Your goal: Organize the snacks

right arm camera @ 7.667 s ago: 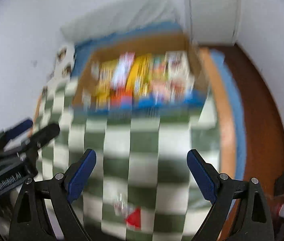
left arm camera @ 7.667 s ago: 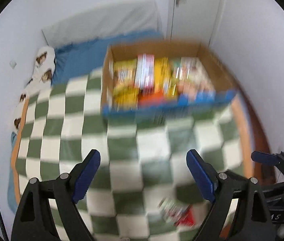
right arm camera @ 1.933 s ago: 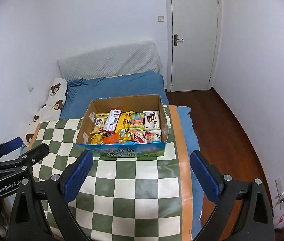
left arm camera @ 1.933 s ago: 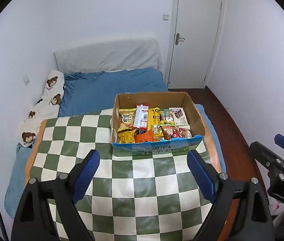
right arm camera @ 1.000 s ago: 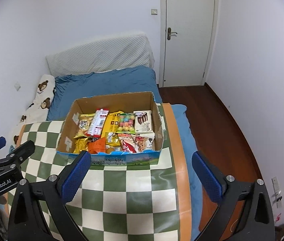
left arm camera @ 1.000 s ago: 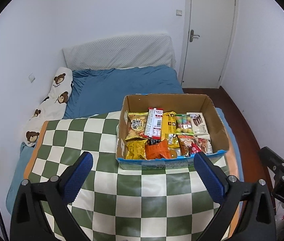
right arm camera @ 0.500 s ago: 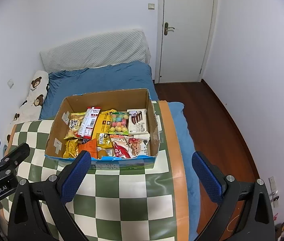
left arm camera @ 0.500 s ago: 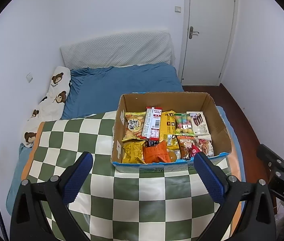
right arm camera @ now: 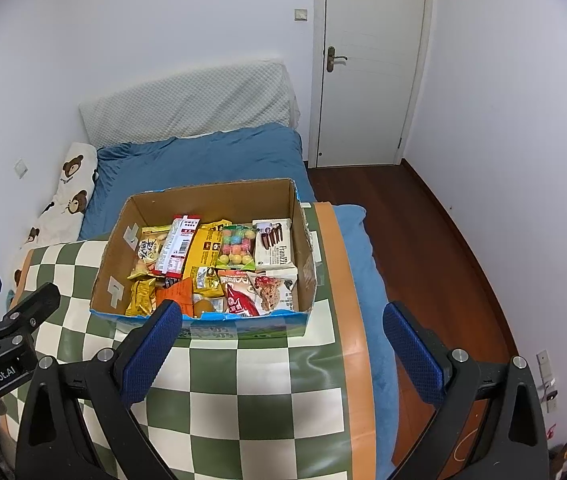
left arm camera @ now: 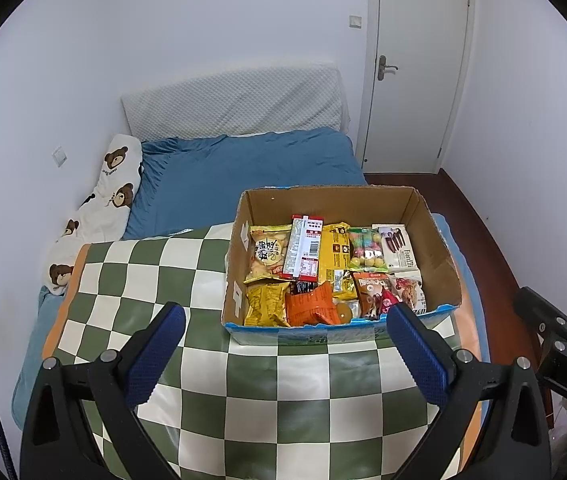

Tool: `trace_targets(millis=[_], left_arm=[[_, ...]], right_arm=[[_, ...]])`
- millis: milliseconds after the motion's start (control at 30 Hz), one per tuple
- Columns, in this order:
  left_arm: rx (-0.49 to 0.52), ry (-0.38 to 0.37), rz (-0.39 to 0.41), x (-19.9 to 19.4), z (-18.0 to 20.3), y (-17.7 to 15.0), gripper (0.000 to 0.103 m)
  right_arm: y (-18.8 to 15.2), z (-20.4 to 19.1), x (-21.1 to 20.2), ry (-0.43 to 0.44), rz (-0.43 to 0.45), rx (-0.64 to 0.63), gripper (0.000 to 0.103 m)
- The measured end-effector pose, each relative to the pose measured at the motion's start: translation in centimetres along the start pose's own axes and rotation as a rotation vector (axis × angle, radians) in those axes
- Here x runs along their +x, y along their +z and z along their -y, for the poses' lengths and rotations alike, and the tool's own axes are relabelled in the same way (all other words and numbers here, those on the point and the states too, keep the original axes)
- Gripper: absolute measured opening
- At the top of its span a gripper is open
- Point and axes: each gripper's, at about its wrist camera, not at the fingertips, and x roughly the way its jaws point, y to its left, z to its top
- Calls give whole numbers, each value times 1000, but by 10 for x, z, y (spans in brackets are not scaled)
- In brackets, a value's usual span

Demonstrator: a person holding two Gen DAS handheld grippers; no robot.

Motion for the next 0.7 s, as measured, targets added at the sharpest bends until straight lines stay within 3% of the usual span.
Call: trace_targets(millis=[700], left_arm=[[-10, 0, -1, -5, -4, -5, 103]], right_arm=[[0, -2, -4, 6, 0, -4, 102]])
